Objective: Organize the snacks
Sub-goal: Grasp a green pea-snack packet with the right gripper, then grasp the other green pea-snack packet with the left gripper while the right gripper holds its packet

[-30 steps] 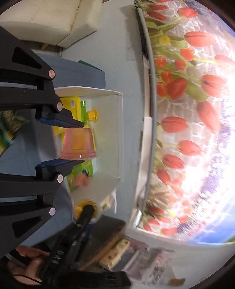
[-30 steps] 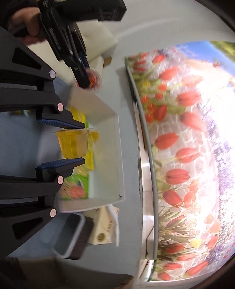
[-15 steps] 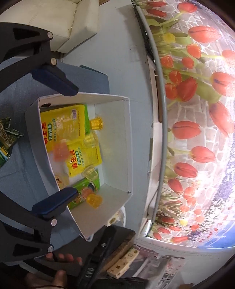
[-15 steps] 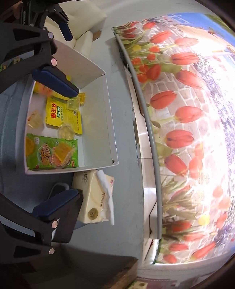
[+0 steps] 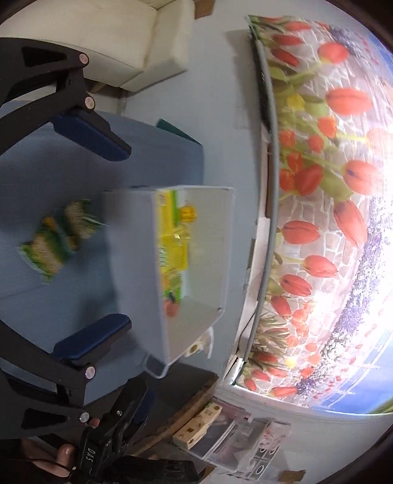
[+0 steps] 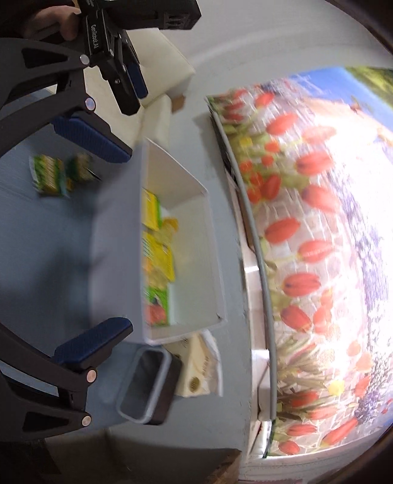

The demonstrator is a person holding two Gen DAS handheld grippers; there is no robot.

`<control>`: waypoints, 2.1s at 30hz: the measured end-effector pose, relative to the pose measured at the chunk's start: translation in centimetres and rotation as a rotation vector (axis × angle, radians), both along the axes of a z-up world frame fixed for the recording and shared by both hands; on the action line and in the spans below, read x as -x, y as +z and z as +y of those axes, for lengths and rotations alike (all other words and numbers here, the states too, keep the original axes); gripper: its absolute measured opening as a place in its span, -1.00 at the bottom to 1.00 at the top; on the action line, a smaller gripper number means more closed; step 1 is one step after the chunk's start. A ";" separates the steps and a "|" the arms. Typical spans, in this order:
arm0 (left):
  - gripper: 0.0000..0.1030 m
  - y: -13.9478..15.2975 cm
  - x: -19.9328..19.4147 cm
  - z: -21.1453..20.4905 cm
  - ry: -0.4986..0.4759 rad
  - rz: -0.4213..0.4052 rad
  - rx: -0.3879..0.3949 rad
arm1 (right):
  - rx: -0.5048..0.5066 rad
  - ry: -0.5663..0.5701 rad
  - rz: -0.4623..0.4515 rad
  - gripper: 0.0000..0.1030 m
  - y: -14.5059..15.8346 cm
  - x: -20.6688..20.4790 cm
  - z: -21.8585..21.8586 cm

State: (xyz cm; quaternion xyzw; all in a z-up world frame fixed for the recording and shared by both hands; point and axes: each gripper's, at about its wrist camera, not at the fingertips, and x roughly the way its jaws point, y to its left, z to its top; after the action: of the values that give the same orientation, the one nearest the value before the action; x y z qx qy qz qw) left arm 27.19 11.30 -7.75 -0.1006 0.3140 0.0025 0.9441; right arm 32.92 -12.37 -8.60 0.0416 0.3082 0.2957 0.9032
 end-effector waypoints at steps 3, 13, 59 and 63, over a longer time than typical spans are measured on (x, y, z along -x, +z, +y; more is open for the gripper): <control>1.00 -0.4 4.2 0.1 0.011 -0.015 0.026 | 0.033 0.028 0.014 1.00 -1.1 2.9 0.4; 1.00 -1.3 12.6 0.8 0.033 -0.003 0.078 | 0.140 0.150 0.077 1.00 -5.3 8.4 5.0; 1.00 -9.5 -1.9 -4.1 0.027 0.179 -0.070 | 0.104 -0.055 0.084 0.09 -5.3 12.1 -4.4; 0.99 -11.5 -4.2 -3.3 0.068 0.216 -0.063 | 0.095 -0.072 0.108 0.09 -5.9 12.2 -5.6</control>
State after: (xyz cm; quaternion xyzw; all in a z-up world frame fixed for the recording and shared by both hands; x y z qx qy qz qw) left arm 31.44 7.99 -19.27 -0.0809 0.4100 0.0553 0.9068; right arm 20.72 -17.93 -14.50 0.0258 0.3684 0.2452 0.8964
